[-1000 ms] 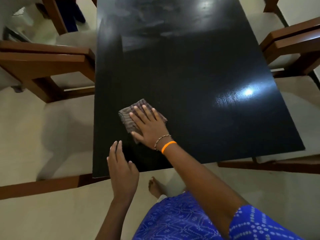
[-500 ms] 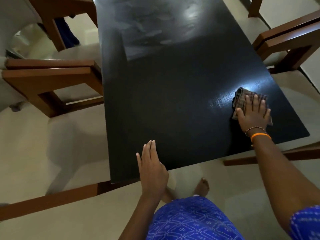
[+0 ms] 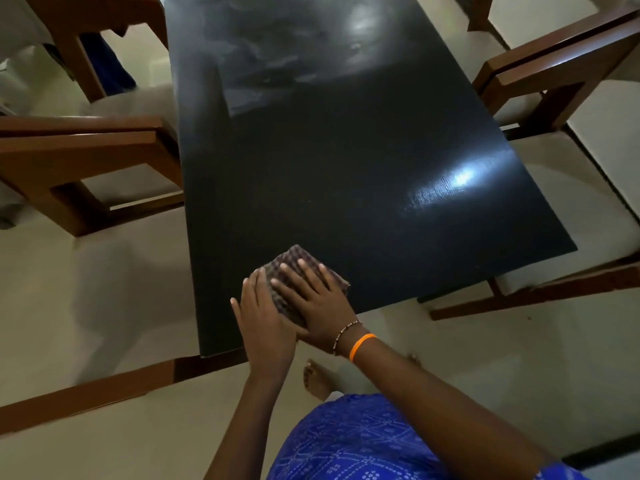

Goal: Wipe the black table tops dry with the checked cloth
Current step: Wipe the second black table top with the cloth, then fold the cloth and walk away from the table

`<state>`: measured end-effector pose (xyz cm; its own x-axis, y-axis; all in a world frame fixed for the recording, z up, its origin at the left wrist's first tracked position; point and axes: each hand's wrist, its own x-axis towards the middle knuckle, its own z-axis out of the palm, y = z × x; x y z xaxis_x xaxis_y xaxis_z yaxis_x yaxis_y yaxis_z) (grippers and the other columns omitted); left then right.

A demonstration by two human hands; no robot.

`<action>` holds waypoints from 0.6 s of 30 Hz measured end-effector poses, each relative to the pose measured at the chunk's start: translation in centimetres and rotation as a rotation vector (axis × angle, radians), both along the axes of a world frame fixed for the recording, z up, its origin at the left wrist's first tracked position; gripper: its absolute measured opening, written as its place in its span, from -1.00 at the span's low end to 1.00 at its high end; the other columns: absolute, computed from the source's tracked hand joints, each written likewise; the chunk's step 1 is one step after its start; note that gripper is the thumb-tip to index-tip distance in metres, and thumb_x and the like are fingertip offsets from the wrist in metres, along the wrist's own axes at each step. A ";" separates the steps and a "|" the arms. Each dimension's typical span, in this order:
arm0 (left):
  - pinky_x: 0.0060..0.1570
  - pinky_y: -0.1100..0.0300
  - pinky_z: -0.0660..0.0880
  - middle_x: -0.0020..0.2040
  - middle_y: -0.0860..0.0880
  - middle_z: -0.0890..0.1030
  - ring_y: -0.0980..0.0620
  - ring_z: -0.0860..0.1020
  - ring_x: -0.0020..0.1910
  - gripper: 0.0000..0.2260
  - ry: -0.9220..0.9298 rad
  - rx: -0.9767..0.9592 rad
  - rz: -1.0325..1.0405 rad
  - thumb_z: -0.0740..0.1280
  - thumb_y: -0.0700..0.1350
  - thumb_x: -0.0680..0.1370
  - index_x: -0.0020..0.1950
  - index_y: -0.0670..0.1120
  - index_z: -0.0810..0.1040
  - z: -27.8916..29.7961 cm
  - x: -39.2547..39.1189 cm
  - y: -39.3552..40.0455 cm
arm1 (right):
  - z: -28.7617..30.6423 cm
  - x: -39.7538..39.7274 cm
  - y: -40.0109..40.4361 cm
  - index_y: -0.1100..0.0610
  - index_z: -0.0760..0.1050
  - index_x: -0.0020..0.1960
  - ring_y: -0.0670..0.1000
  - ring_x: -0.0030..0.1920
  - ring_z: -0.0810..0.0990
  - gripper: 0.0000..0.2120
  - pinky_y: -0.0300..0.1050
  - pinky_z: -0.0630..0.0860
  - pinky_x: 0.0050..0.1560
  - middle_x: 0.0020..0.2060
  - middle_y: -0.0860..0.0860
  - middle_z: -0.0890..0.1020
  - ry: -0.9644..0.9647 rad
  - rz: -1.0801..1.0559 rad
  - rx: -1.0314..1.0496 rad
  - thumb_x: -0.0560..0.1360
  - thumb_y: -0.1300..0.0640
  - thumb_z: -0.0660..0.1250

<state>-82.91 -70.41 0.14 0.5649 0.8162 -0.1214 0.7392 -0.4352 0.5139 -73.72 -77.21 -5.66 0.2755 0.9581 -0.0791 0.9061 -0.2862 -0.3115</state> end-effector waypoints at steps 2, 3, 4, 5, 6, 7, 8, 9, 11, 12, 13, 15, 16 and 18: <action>0.45 0.03 -0.16 0.50 -0.09 0.21 -0.02 0.08 0.51 -0.31 0.001 -0.004 -0.017 0.40 -0.20 0.44 0.48 -0.11 0.13 0.1 0.8 -1.0 | 0.0 1.6 -2.2 -0.06 0.11 0.50 0.13 0.52 -0.01 -0.38 0.24 -0.13 0.44 0.52 0.04 0.15 -0.083 0.066 0.037 0.50 -0.24 0.09; 0.45 0.04 -0.16 0.50 -0.09 0.21 -0.03 0.08 0.51 -0.32 -0.013 -0.012 -0.025 0.38 -0.21 0.44 0.48 -0.12 0.13 0.2 1.3 -1.8 | 0.0 2.5 -3.5 -0.06 0.14 0.49 0.14 0.51 0.07 -0.39 0.25 -0.06 0.44 0.51 0.04 0.20 -0.128 0.080 0.043 0.49 -0.24 0.07; 0.44 0.04 -0.17 0.49 -0.09 0.22 -0.02 0.08 0.51 -0.33 -0.024 -0.019 -0.035 0.36 -0.24 0.44 0.48 -0.12 0.14 0.2 1.8 -2.7 | 0.0 3.7 -4.8 -0.07 0.17 0.48 0.15 0.50 0.14 -0.39 0.25 0.02 0.43 0.49 0.04 0.24 -0.162 0.077 0.045 0.47 -0.24 0.06; 0.44 0.05 -0.17 0.49 -0.09 0.22 -0.02 0.07 0.51 -0.34 -0.032 -0.022 -0.048 0.34 -0.27 0.44 0.48 -0.12 0.14 0.3 2.5 -3.7 | 0.0 4.9 -6.2 -0.07 0.20 0.47 0.15 0.49 0.19 -0.39 0.24 0.08 0.43 0.48 0.04 0.27 -0.191 0.058 0.051 0.46 -0.24 0.07; 0.44 0.05 -0.17 0.49 -0.09 0.22 -0.02 0.07 0.52 -0.35 -0.038 -0.022 -0.060 0.31 -0.31 0.45 0.48 -0.12 0.14 0.3 3.0 -4.6 | 0.0 6.2 -7.5 -0.07 0.22 0.46 0.15 0.48 0.21 -0.39 0.20 0.12 0.44 0.47 0.04 0.29 -0.212 0.029 0.058 0.45 -0.22 0.10; 0.45 0.05 -0.16 0.49 -0.09 0.23 -0.01 0.07 0.52 -0.36 -0.044 -0.024 -0.076 0.28 -0.35 0.45 0.49 -0.12 0.14 0.4 3.7 -5.7 | 0.0 7.7 -9.1 -0.08 0.23 0.46 0.15 0.48 0.22 -0.39 0.16 0.13 0.45 0.47 0.04 0.30 -0.225 -0.007 0.062 0.44 -0.21 0.13; 0.46 0.04 -0.15 0.48 -0.09 0.23 -0.01 0.07 0.52 -0.36 -0.046 -0.026 -0.093 0.25 -0.37 0.44 0.49 -0.13 0.13 0.4 4.5 -6.6 | 0.1 9.2 -10.5 -0.08 0.24 0.45 0.15 0.48 0.23 -0.40 0.14 0.12 0.45 0.46 0.03 0.31 -0.234 -0.045 0.061 0.43 -0.19 0.14; 0.47 0.04 -0.14 0.48 -0.09 0.22 -0.01 0.07 0.52 -0.36 -0.039 -0.031 -0.112 0.23 -0.39 0.44 0.49 -0.13 0.12 0.5 5.3 -7.6 | 0.2 10.9 -12.1 -0.08 0.26 0.44 0.15 0.47 0.24 -0.40 0.14 0.11 0.44 0.46 0.02 0.32 -0.247 -0.087 0.055 0.42 -0.18 0.14; 0.47 0.05 -0.13 0.49 -0.08 0.21 0.00 0.05 0.52 -0.34 -0.019 -0.048 -0.144 0.21 -0.40 0.44 0.50 -0.12 0.09 0.6 6.8 -9.3 | 0.5 14.0 -15.0 -0.08 0.29 0.43 0.15 0.45 0.29 -0.42 0.25 0.11 0.42 0.44 0.02 0.35 -0.269 -0.181 0.012 0.42 -0.17 0.13; 0.47 0.06 -0.14 0.49 -0.07 0.20 0.00 0.04 0.52 -0.34 -0.015 -0.065 -0.157 0.21 -0.39 0.45 0.50 -0.11 0.08 0.7 7.7 -10.2 | 0.7 15.7 -16.6 -0.08 0.29 0.43 0.15 0.45 0.30 -0.42 0.33 0.10 0.39 0.44 0.02 0.35 -0.269 -0.237 -0.015 0.42 -0.16 0.12; 0.47 0.08 -0.14 0.49 -0.07 0.20 0.01 0.03 0.52 -0.33 -0.015 -0.086 -0.168 0.21 -0.38 0.45 0.50 -0.10 0.06 0.8 8.7 -10.9 | 0.8 17.2 -18.2 -0.09 0.28 0.43 0.15 0.45 0.29 -0.43 0.39 0.07 0.37 0.44 0.02 0.34 -0.257 -0.300 -0.039 0.43 -0.15 0.11; 0.47 0.09 -0.13 0.50 -0.06 0.19 0.02 0.02 0.52 -0.34 -0.022 -0.142 -0.189 0.21 -0.38 0.46 0.51 -0.10 0.06 1.1 10.8 -12.5 | 0.8 20.1 -21.1 -0.10 0.27 0.44 0.15 0.47 0.25 -0.43 0.43 0.02 0.36 0.46 0.00 0.31 -0.213 -0.440 -0.080 0.43 -0.14 0.07; 0.48 0.09 -0.12 0.50 -0.05 0.18 0.02 0.01 0.52 -0.34 -0.029 -0.176 -0.195 0.20 -0.38 0.46 0.51 -0.10 0.06 1.2 11.7 -13.1 | 0.8 21.3 -22.3 -0.10 0.27 0.43 0.15 0.48 0.24 -0.43 0.45 0.00 0.35 0.46 0.00 0.30 -0.186 -0.513 -0.087 0.43 -0.14 0.05; 0.51 0.06 -0.06 0.50 -0.05 0.18 0.02 0.01 0.52 -0.34 -0.043 -0.247 -0.214 0.19 -0.39 0.46 0.51 -0.09 0.07 1.6 13.8 -14.8 | 0.9 23.6 -24.6 -0.11 0.28 0.43 0.14 0.48 0.23 -0.43 0.45 0.03 0.34 0.47 -0.02 0.30 -0.138 -0.656 -0.078 0.43 -0.14 0.04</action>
